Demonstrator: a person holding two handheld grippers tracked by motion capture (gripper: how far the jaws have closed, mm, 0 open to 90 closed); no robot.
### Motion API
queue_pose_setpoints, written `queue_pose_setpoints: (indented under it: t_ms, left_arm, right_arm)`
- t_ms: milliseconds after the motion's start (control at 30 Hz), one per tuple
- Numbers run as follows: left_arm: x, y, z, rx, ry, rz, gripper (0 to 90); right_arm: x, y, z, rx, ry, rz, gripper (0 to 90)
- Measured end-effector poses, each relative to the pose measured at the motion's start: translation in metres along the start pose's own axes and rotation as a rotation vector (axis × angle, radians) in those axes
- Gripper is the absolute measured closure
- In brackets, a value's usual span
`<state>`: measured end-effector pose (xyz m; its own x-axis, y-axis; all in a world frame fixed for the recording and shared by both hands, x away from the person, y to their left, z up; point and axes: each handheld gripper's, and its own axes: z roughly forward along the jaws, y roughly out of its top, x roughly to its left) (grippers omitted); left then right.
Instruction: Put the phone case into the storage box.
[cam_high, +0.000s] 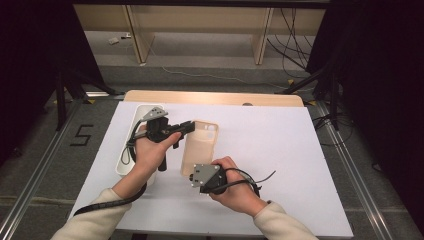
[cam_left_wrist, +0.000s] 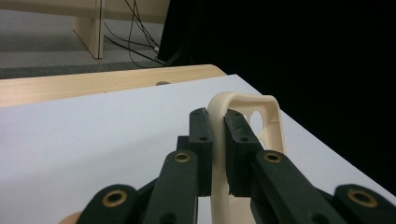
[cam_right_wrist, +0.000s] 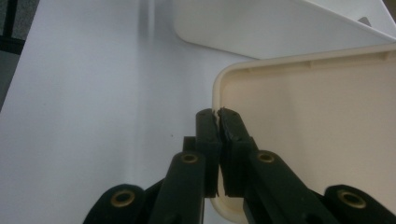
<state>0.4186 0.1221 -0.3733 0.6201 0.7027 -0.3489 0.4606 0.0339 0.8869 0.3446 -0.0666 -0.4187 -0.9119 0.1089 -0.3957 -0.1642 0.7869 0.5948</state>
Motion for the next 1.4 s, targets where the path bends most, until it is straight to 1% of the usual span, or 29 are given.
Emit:
queue_pose_setpoints:
  t_ms: [33,67,100,267,367,400,500,533,567,600,633,667,733,767,800,833,900,933,967,1033,1067,1100,1133,1200,1300,1333,1400]
  left_arm:
    - [0.0,0.0,0.0,-0.004,-0.002,-0.002,82.6]
    - [0.0,0.001,-0.001,-0.004,0.0,-0.002,82.6]
    - [0.0,0.001,-0.002,-0.007,-0.003,-0.001,82.6]
    - [-0.001,0.002,-0.003,-0.015,-0.014,0.005,82.8]
    - [-0.002,0.002,-0.004,-0.02,-0.015,0.005,82.9]
    - [-0.002,0.002,-0.004,-0.021,-0.014,0.006,82.9]
    - [-0.003,0.002,-0.004,-0.024,-0.015,0.006,83.0]
    - [-0.003,0.003,-0.004,-0.024,-0.014,0.011,83.0]
    - [-0.003,0.003,-0.004,-0.023,-0.01,0.02,83.0]
    - [-0.003,0.002,-0.004,-0.025,-0.006,0.025,83.1]
    - [-0.003,0.002,-0.004,-0.025,-0.009,0.019,83.0]
    - [-0.002,0.002,-0.004,-0.024,-0.013,0.016,83.1]
    - [-0.002,0.002,-0.004,-0.024,-0.003,0.028,83.0]
    - [-0.002,0.002,-0.004,-0.025,0.0,0.032,83.0]
    - [-0.001,0.002,-0.004,-0.024,0.001,0.033,83.0]
    - [-0.001,0.002,-0.004,-0.027,0.001,0.03,83.0]
    - [0.0,0.002,-0.005,-0.033,0.008,0.042,82.9]
    - [0.0,0.003,-0.005,-0.037,0.008,0.041,83.0]
    - [0.0,0.003,-0.006,-0.04,0.006,0.042,82.9]
    - [0.001,0.004,-0.008,-0.043,0.012,0.05,82.9]
    - [0.001,0.004,-0.008,-0.047,0.01,0.048,82.9]
    - [0.001,0.004,-0.009,-0.051,0.013,0.05,82.9]
    - [0.002,0.005,-0.01,-0.051,0.014,0.059,82.9]
    - [0.002,0.005,-0.011,-0.058,0.018,0.058,82.9]
    - [0.003,0.007,-0.014,-0.067,0.019,0.056,82.9]
    - [0.004,0.008,-0.016,-0.066,0.022,0.065,82.9]
    - [0.004,0.009,-0.018,-0.072,0.025,0.067,82.9]
  right_arm:
    - [0.0,0.0,0.0,0.004,-0.013,0.004,88.1]
    - [0.0,0.0,0.0,0.001,0.003,0.008,88.0]
    - [-0.001,0.0,-0.001,0.003,-0.009,0.004,88.1]
    - [-0.001,0.0,-0.001,-0.004,-0.007,0.012,88.0]
    - [-0.002,-0.001,-0.001,-0.002,-0.01,0.029,87.9]
    - [-0.003,-0.002,0.0,-0.008,-0.01,0.016,87.9]
    - [-0.003,-0.002,0.0,-0.003,-0.008,0.034,87.3]
    - [-0.004,-0.003,0.0,-0.007,-0.014,0.032,86.9]
    - [-0.003,-0.002,0.0,-0.013,-0.007,0.049,86.4]
    - [-0.003,-0.002,0.0,-0.017,-0.013,0.049,85.5]
    - [-0.004,-0.002,-0.001,-0.02,-0.022,0.05,83.7]
    - [-0.005,-0.003,-0.001,-0.022,-0.024,0.063,81.4]
    - [-0.006,-0.003,-0.003,-0.031,-0.039,0.081,76.4]
    - [-0.006,-0.004,-0.004,-0.031,-0.042,0.079,74.3]
    - [-0.006,-0.004,-0.004,-0.038,-0.037,0.096,71.4]
    - [-0.006,-0.004,-0.005,-0.043,-0.041,0.102,69.5]
    - [-0.007,-0.005,-0.006,-0.052,-0.064,0.124,64.8]
    - [-0.008,-0.006,-0.007,-0.054,-0.065,0.135,62.0]
    - [-0.008,-0.007,-0.007,-0.063,-0.078,0.144,60.1]
    - [-0.009,-0.008,-0.009,-0.074,-0.078,0.164,55.2]
    - [-0.009,-0.008,-0.01,-0.085,-0.087,0.178,53.3]
    - [-0.01,-0.009,-0.011,-0.089,-0.085,0.188,52.1]
    - [-0.01,-0.009,-0.011,-0.097,-0.091,0.198,50.0]
    - [-0.011,-0.011,-0.013,-0.117,-0.083,0.228,46.4]
    - [-0.011,-0.014,-0.016,-0.139,-0.089,0.263,40.9]
    - [-0.011,-0.015,-0.017,-0.144,-0.089,0.274,40.3]
    - [-0.012,-0.017,-0.018,-0.159,-0.093,0.291,38.2]
